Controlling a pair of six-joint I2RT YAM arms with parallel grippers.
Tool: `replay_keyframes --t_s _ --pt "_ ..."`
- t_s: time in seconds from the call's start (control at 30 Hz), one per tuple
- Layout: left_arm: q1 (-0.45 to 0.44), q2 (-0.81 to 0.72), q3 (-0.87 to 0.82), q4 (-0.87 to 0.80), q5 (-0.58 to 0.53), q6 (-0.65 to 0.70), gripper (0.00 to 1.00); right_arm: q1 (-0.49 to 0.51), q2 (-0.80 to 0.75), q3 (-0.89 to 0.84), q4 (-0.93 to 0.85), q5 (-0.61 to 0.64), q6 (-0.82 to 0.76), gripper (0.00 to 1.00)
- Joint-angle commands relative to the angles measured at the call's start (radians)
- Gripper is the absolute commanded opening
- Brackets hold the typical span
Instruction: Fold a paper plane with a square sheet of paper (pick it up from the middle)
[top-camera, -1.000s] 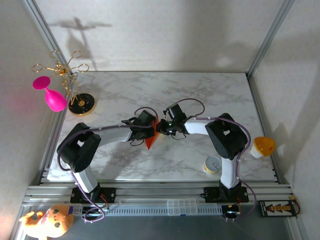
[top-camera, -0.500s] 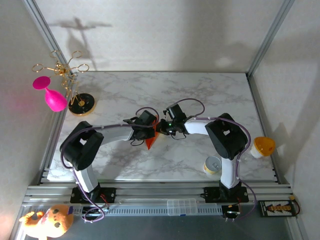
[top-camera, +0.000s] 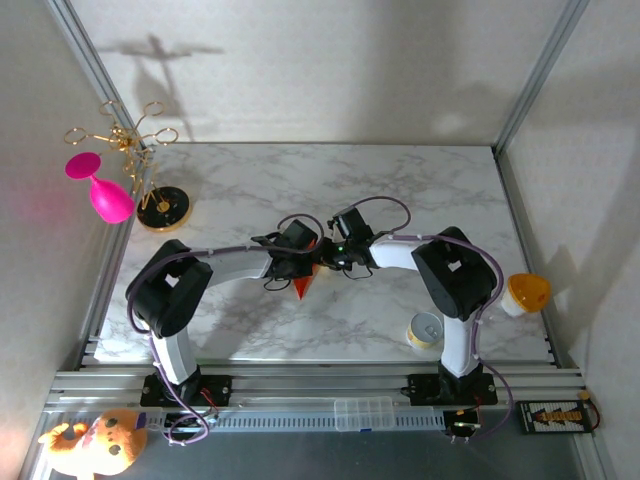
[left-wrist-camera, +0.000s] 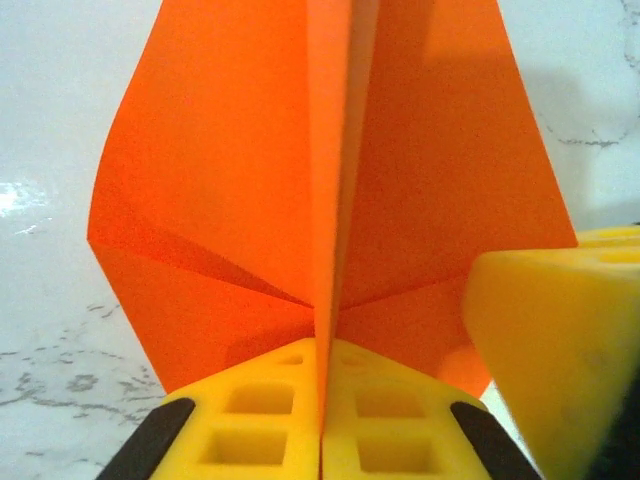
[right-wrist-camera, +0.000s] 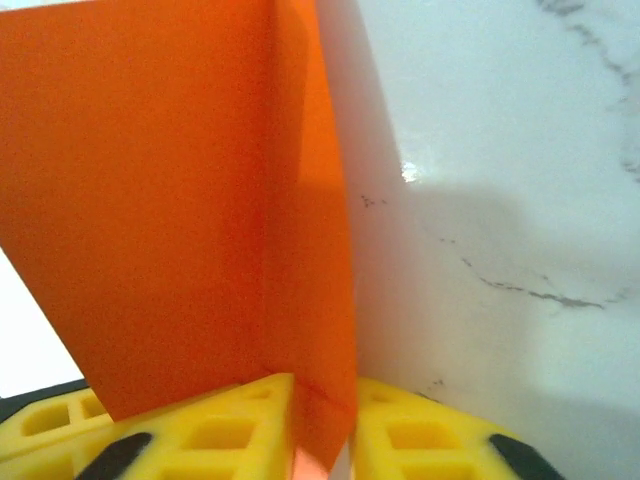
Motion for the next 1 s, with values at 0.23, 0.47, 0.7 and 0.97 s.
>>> replay_keyframes --t_s 0.23,0.47,0.7,0.97 --pt "0.022 -0.004 0.161 -0.095 -0.124 0.062 0.01 -0.141 -0.300 -0.118 -0.039 0.290 -0.011 0.57" --pt "0.046 0.190 0.450 -0.193 -0.221 0.136 0.01 -0.223 -0.450 -0.195 -0.038 0.486 -0.139 0.88" --pt "0.071 0.388 0.716 -0.269 -0.235 0.160 0.01 -0.237 -0.512 -0.247 -0.009 0.534 -0.198 0.99" --pt "0.090 0.537 0.878 -0.335 -0.201 0.168 0.03 -0.238 -0.519 -0.281 0.006 0.490 -0.215 0.99"
